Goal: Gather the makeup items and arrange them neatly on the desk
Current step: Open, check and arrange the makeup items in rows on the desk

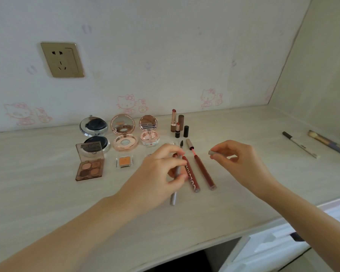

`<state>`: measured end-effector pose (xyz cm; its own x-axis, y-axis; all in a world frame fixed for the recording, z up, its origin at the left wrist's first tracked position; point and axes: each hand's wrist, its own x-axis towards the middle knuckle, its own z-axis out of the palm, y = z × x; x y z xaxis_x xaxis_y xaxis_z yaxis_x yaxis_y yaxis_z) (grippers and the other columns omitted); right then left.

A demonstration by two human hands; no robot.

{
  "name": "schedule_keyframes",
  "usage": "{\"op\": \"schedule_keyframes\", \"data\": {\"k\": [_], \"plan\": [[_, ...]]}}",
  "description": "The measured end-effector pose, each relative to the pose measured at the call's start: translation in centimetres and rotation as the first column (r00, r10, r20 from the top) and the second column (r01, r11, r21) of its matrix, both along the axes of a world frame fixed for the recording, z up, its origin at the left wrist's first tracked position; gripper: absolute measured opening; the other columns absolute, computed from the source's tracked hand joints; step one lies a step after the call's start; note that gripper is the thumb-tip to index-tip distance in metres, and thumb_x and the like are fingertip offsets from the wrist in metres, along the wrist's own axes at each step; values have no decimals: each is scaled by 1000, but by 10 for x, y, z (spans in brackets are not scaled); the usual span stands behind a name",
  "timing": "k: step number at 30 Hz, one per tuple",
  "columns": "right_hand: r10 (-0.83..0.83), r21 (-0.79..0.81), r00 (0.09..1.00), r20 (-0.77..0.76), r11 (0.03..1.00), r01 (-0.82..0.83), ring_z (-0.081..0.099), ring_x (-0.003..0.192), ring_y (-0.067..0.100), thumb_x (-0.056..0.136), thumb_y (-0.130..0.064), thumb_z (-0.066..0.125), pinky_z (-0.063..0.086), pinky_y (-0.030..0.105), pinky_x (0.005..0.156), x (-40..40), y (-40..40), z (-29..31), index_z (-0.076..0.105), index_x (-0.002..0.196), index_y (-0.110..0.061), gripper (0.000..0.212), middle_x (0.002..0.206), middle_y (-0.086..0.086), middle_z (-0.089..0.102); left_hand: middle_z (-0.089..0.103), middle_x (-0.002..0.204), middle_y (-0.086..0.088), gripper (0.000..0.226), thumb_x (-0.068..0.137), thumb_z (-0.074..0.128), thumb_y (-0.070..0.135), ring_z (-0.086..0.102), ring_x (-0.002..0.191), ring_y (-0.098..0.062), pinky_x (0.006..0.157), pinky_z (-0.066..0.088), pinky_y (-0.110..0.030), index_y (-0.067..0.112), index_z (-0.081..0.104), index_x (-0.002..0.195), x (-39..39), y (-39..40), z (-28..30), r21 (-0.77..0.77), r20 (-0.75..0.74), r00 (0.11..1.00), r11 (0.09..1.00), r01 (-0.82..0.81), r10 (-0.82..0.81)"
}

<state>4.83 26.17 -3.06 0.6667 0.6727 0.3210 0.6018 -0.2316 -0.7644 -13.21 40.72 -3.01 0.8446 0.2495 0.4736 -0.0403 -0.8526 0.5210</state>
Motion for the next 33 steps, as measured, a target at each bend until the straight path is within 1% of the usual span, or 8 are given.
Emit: {"op": "schedule_keyframes", "data": {"k": [4,7,11,15,19,24,26,33], "plan": [[-36,-5,999,34,999,36,61,82,1,86,-24,68,46,14,67,17,-6,-2,71,85,-28,5,85,-15,69,51,122,10,25,86,68,23,54,71,0,78,42,-16,11,71,108,40,-17,4,34,-54,998,999,-22,24],[-49,-21,996,69,999,50,59,79,3,85,-26,68,43,15,67,30,-6,-5,71,84,-28,3,84,-15,67,48,128,7,27,90,62,26,46,80,-2,80,32,-13,9,69,111,68,-28,6,84,-127,990,995,-47,57],[-73,-67,992,106,995,80,58,77,10,85,-27,67,43,22,68,46,-4,-7,71,86,-25,5,80,-11,65,45,127,3,22,93,56,24,56,96,-17,82,44,-28,6,66,99,95,-41,6,163,-222,968,983,-86,121],[-98,-105,988,123,988,111,57,77,12,86,-27,66,45,25,70,57,1,-9,69,90,-24,6,77,-11,64,44,120,-1,14,93,52,14,58,86,-22,80,47,-39,6,62,89,112,-51,5,231,-313,928,964,-132,202],[-65,-169,986,151,981,91,56,78,13,88,-27,64,43,24,70,63,6,-17,67,93,-26,6,74,-14,60,44,114,-3,14,95,45,8,49,80,-18,52,24,-29,8,58,100,116,-60,13,322,-379,890,938,-129,253],[-52,-196,973,227,976,98,52,82,15,91,-26,59,36,24,69,67,9,-25,66,97,-22,10,77,-10,62,47,114,-7,20,98,41,11,49,98,-18,48,8,-24,6,58,109,117,-64,17,436,-384,876,894,-107,293],[-50,-200,971,232,975,98,53,82,15,91,-26,59,37,25,69,68,9,-27,65,99,-22,11,79,-7,64,48,113,-8,20,98,41,12,49,102,-20,50,11,-24,5,58,105,118,-64,14,461,-370,884,883,-93,286],[-43,-183,964,262,979,93,53,79,17,89,-24,59,43,28,72,68,9,-31,66,97,-20,11,75,-7,61,59,98,-3,35,95,42,35,45,104,-19,85,39,-32,10,66,95,110,-46,-4,497,-320,926,868,-15,199]]}}
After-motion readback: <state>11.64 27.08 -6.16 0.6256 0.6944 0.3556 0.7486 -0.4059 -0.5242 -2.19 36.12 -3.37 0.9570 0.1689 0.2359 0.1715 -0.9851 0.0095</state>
